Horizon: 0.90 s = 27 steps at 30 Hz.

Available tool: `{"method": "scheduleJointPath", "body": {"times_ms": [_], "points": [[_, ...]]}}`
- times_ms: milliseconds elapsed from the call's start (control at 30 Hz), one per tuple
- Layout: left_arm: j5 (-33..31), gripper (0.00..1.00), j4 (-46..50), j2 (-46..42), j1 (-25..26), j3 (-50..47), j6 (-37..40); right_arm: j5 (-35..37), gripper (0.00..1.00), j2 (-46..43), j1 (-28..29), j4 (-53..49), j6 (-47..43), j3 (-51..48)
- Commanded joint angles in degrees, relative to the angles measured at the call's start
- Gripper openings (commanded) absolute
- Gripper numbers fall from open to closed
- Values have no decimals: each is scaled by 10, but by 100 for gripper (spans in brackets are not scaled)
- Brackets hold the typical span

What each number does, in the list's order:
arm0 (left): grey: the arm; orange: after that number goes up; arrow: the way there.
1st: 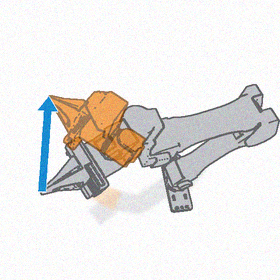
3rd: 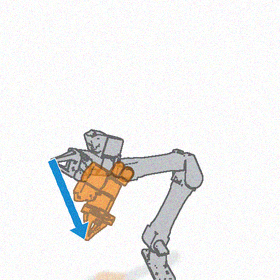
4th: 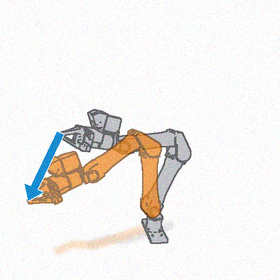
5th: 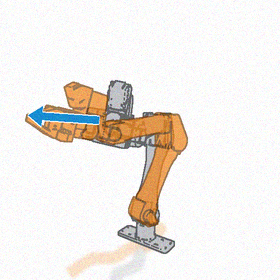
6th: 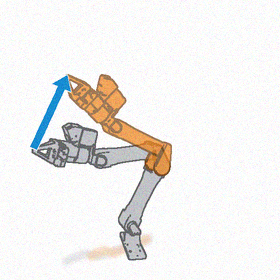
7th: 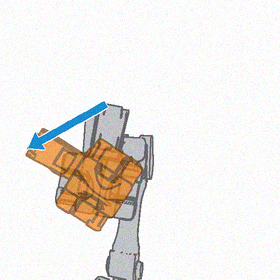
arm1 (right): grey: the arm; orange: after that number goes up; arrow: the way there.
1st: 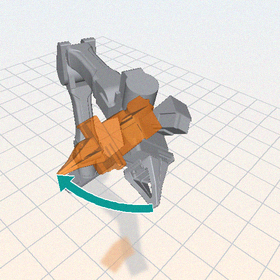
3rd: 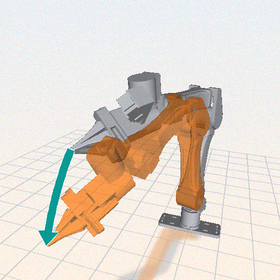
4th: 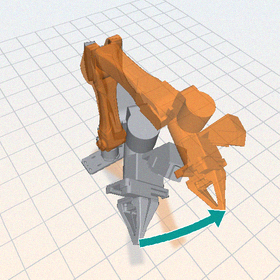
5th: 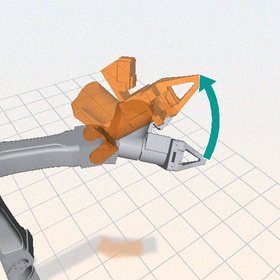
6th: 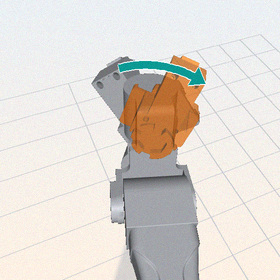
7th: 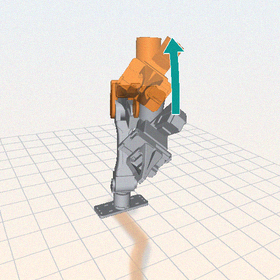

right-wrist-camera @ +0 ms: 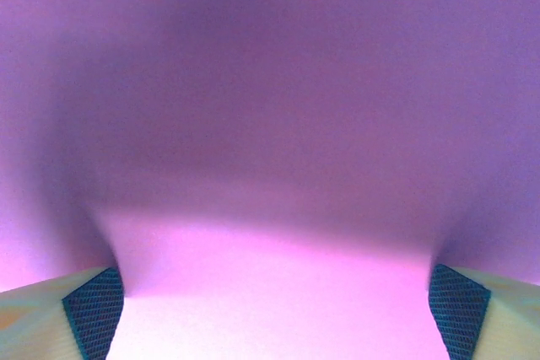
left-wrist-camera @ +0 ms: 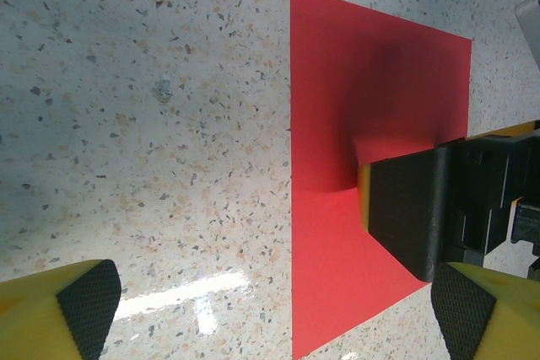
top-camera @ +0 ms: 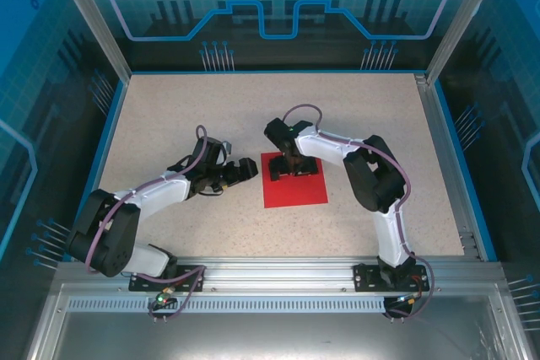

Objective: Fold a paper plane with a square sheet of paper (pick it up from the middle)
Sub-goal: Fold the square sheet of paper in half at the center of the table.

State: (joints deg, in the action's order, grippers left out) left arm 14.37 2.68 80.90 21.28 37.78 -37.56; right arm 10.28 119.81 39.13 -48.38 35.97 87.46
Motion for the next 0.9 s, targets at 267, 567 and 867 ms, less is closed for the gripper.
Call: {"method": "scheduleJointPath", "body": {"times_ms": [267,567,867], "points": [[-3,99,22,-4,6,19,-4,-27,99,41,-16,-13,8,1],[-6,99,37,-13,6,18,-2,-35,96,84,-7,-7,12,-11],[-12,99,33,-15,7,12,-7,-40,89,69,-14,-7,-1,-9]]}}
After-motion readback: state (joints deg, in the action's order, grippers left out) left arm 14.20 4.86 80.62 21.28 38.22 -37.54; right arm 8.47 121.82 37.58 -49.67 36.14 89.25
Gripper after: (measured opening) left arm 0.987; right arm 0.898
